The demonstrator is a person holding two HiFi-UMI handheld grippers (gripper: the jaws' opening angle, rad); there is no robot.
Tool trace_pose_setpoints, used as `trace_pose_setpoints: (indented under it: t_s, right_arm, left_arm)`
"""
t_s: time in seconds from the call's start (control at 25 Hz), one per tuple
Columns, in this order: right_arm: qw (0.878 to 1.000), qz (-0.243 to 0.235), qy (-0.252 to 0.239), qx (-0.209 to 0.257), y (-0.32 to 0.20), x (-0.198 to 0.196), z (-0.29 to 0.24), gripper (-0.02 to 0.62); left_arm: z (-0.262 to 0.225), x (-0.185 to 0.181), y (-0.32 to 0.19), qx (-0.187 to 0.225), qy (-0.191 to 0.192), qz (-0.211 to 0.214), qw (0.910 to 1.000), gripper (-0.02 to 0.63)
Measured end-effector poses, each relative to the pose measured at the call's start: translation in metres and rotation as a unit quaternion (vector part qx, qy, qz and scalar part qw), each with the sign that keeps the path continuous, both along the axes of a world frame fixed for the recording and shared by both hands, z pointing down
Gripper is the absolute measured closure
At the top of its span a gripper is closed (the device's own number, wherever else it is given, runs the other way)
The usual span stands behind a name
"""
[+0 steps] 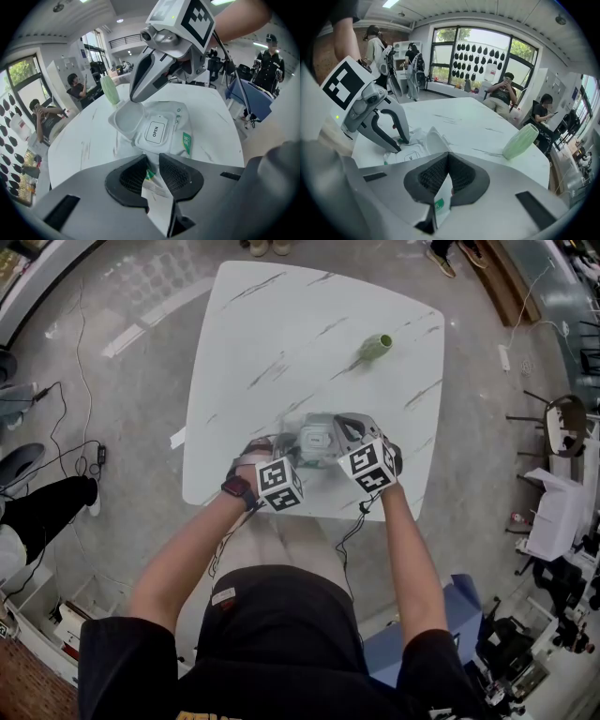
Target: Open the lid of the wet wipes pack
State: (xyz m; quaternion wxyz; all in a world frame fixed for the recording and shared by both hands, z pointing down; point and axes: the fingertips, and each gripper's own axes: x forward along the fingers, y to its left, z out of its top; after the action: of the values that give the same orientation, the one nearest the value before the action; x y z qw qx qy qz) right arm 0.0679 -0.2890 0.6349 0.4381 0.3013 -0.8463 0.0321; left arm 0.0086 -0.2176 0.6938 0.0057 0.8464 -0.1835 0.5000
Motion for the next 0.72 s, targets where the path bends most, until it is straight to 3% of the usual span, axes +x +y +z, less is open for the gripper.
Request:
trace_pose_setpoints:
  t_s: [0.72]
  right_arm:
    - [0.999,0.002,-0.008,-0.035,-0.020,0.003,0.025,0.594]
  left_arm:
    - [0.000,0.000,-0.002,-0.005,0.002,0.000,1.0000,0.514]
